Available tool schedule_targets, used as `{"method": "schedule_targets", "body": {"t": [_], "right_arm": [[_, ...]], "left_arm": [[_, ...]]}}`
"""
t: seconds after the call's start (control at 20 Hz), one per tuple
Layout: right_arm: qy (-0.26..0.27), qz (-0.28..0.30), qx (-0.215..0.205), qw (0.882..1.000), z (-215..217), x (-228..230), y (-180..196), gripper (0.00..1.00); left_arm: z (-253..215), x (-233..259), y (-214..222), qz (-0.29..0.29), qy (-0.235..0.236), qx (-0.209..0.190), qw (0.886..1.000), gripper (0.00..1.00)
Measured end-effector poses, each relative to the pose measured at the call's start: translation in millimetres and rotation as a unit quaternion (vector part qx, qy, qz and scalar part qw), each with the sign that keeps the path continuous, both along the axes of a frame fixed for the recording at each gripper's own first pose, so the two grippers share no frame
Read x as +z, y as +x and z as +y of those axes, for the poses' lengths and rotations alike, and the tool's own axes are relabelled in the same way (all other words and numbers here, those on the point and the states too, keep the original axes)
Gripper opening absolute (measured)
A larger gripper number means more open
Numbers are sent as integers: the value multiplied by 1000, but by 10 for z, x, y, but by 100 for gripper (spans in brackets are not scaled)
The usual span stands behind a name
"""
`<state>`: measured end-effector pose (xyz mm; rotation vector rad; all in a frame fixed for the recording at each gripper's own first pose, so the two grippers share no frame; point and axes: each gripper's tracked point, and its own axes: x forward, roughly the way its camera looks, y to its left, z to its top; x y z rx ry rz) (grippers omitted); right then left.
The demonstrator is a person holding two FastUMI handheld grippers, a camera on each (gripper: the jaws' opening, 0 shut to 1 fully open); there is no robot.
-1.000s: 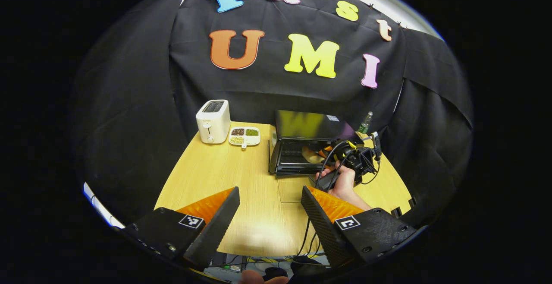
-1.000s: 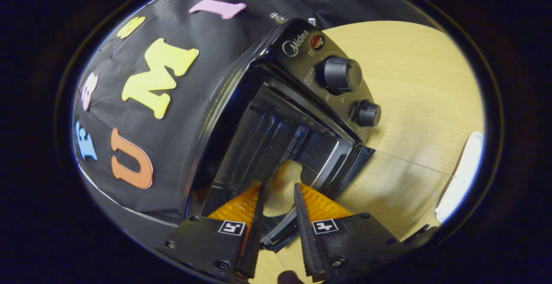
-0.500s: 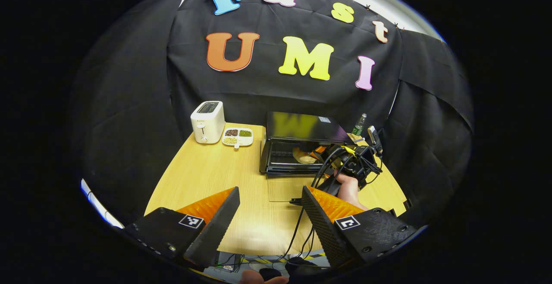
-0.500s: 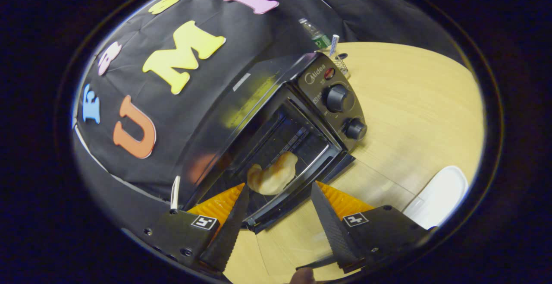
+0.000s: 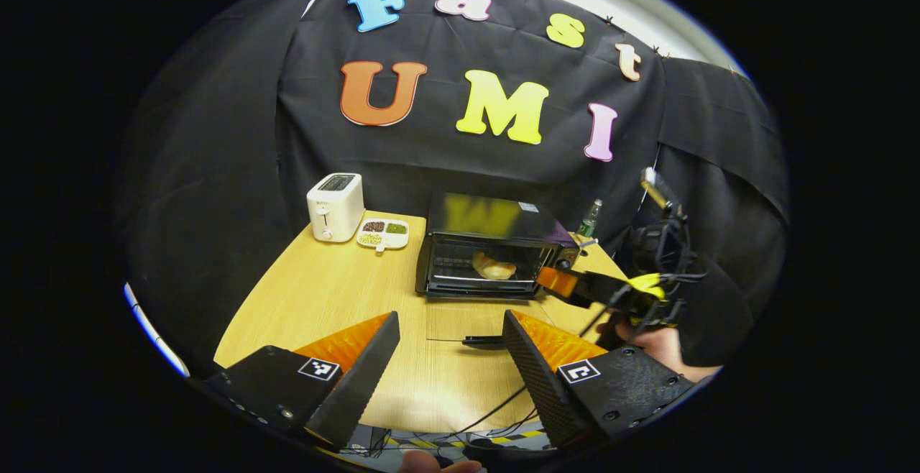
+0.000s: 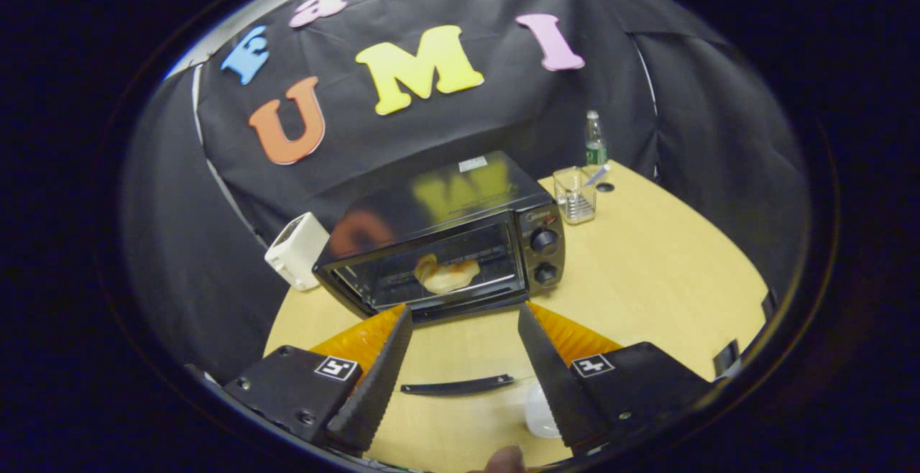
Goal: Open the electric oven with the left hand, put the food in, and close the electric oven.
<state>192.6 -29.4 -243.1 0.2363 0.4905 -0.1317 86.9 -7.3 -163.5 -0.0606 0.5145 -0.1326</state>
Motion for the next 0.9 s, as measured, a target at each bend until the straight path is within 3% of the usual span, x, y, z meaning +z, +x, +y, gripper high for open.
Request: {"method": "schedule_targets", "body": {"t": [0.2,0.5,0.9], "right_arm": [[-84,-23,18,996,-197,290,-424,95],[-110,-28,8,993,-582,458,-1053,96],[-116,-21,-20,993,-941,462,-1453,96]], "left_arm": [[-139,-227,-14,6,-13,0,1000,95],[-342,-536,-138,30,-46,4,998,95],[-610,-1160,-331,66,-48,-10,997,95]]}}
